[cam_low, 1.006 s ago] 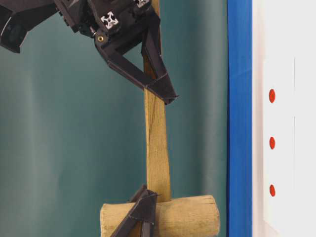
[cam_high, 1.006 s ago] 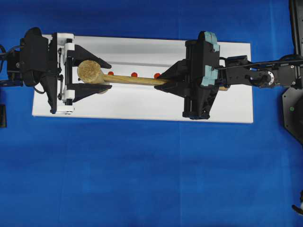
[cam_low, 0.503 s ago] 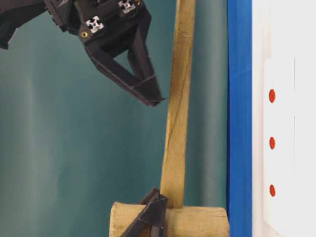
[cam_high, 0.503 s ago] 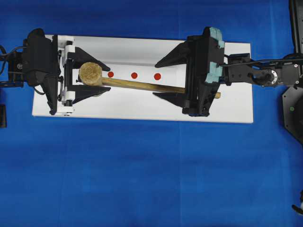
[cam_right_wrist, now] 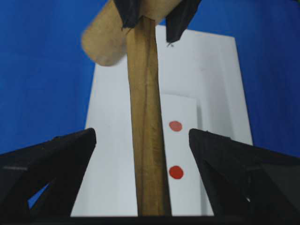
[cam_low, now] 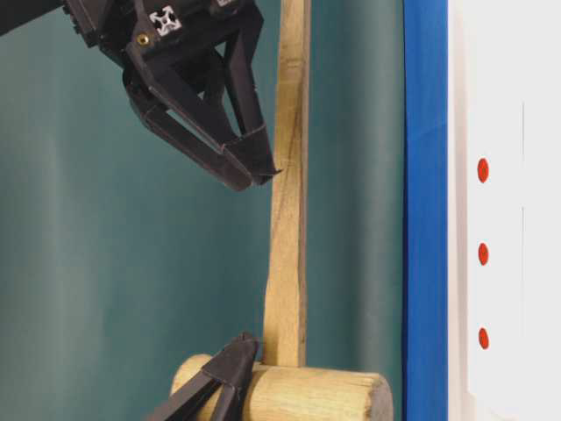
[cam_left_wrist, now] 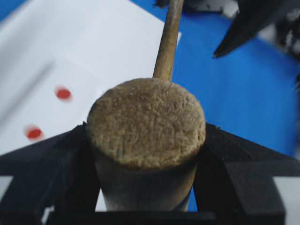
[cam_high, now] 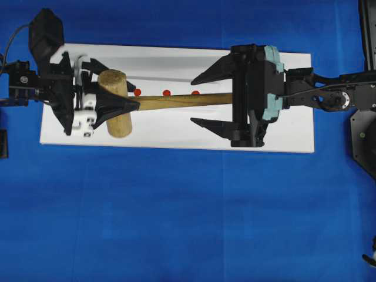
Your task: Hit the mark with a hammer.
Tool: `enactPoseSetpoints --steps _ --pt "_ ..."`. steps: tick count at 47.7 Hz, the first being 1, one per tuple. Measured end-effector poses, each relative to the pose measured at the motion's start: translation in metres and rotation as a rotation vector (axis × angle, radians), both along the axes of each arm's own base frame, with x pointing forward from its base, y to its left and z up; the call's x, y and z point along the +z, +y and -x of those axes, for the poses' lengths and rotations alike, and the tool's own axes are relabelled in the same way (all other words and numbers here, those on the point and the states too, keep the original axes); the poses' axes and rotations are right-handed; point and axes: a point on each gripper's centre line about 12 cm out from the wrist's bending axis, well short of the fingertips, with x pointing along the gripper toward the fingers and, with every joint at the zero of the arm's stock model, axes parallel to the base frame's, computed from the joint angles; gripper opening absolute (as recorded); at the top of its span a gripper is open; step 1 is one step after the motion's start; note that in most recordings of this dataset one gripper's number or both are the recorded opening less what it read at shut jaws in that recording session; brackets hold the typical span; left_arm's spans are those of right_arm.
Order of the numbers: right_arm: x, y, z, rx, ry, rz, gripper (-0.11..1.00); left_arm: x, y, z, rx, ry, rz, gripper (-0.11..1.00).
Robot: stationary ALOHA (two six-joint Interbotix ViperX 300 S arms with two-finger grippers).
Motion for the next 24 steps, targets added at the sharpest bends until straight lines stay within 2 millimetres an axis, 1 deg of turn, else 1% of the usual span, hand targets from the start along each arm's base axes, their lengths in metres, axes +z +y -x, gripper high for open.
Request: enactPoseSetpoints --steps 4,13,20,24 --pt "0.001 0.0 0.0 0.008 0.0 0.023 0.91 0.0 -0.002 0.0 0.035 -0.008 0.125 0.45" --pt "-0.003 0.0 -0.001 0.017 0.011 0.049 0.91 0.002 -0.007 0.0 0.083 -0.026 0.324 0.45" --pt "-0.009 -0.001 -0.003 0.022 0.03 0.063 0.91 0.01 -0.011 0.003 0.1 -0.054 0.431 0.45" --pt "-0.012 -0.001 -0.004 0.026 0.038 0.071 0.91 0.013 -0.014 0.004 0.097 -0.067 0.461 0.45"
